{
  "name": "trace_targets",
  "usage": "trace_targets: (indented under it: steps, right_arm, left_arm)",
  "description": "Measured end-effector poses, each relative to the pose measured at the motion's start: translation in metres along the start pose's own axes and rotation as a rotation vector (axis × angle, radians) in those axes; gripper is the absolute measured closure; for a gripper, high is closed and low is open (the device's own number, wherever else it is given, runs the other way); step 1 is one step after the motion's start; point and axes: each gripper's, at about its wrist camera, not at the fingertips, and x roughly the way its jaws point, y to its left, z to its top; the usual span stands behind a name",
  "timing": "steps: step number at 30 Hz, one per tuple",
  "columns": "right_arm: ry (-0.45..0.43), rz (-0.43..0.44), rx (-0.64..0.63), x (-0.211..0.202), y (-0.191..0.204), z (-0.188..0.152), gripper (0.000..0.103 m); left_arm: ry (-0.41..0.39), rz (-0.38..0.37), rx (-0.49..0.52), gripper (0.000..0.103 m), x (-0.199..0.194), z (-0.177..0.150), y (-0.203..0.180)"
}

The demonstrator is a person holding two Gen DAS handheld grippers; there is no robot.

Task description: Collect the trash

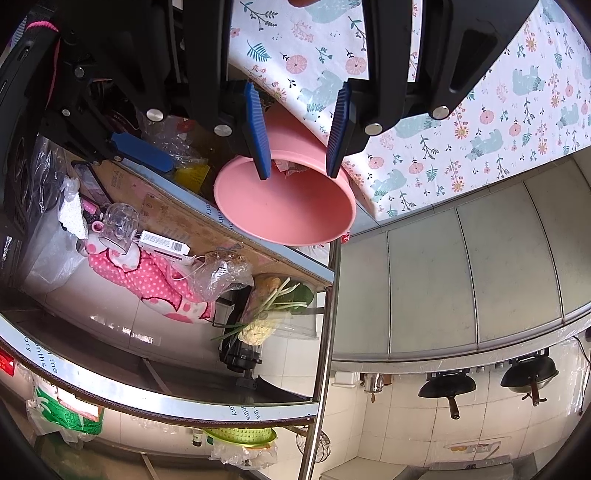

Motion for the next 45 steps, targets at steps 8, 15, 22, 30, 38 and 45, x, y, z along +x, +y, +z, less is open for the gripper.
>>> trace_targets:
  steps: [8,15,22,30,38,45]
  right_arm:
    - [0.016,-0.007,0.004,0.005,0.000,-0.003,0.037]
    - [0.027,-0.009,0.002,0.009,0.001,-0.004,0.037]
    - [0.032,-0.009,0.002,0.011,0.000,-0.005,0.037]
    - [0.034,-0.008,0.006,0.012,0.000,-0.007,0.037]
    - [0.036,-0.007,0.007,0.015,-0.002,-0.008,0.037]
    - [0.039,-0.007,0.008,0.016,-0.003,-0.009,0.037]
  left_arm:
    - [0.013,0.000,-0.004,0.073,0.003,-0.004,0.003]
    - [0.021,0.000,-0.008,0.073,0.006,-0.005,0.005]
    - [0.023,-0.002,-0.006,0.073,0.007,-0.005,0.006]
    - [0.032,-0.003,0.000,0.073,0.009,-0.007,0.006]
    - [0.036,0.000,0.005,0.073,0.010,-0.007,0.005]
    - [0.042,-0.003,0.007,0.073,0.011,-0.009,0.006]
